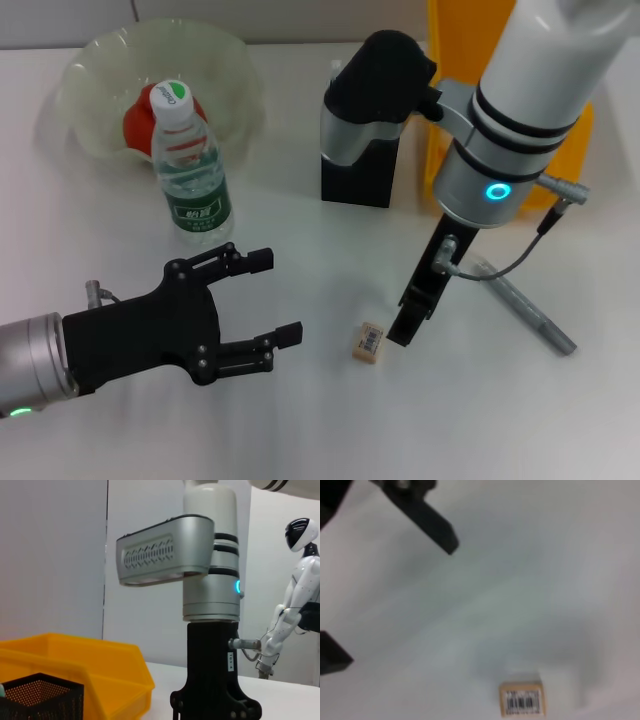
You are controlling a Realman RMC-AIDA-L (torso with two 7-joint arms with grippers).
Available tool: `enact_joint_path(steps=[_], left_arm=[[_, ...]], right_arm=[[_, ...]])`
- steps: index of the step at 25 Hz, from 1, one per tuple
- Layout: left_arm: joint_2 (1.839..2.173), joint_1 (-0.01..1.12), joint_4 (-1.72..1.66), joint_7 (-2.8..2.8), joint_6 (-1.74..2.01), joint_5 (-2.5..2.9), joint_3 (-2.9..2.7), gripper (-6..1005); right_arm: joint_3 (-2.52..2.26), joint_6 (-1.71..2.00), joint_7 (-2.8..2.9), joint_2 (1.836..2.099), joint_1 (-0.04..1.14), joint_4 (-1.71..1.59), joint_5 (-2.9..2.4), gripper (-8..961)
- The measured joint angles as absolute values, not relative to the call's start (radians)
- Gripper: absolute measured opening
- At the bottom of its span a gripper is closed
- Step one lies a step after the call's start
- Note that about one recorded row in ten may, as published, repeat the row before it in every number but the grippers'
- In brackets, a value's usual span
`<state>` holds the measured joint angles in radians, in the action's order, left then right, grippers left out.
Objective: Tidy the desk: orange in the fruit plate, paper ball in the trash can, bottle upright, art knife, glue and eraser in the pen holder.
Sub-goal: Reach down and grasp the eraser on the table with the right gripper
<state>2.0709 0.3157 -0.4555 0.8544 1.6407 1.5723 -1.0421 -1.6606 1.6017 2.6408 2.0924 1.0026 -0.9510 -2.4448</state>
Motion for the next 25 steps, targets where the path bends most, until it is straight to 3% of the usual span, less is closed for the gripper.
enact_joint_path(steps=[25], left_arm=[[2.072,0.327,-0.456,0.854,1.624,1.572,-1.041,833]], right_arm=[[-1.844,1.453,2.651,2.092,1.008,-0.910,-2.328,669]])
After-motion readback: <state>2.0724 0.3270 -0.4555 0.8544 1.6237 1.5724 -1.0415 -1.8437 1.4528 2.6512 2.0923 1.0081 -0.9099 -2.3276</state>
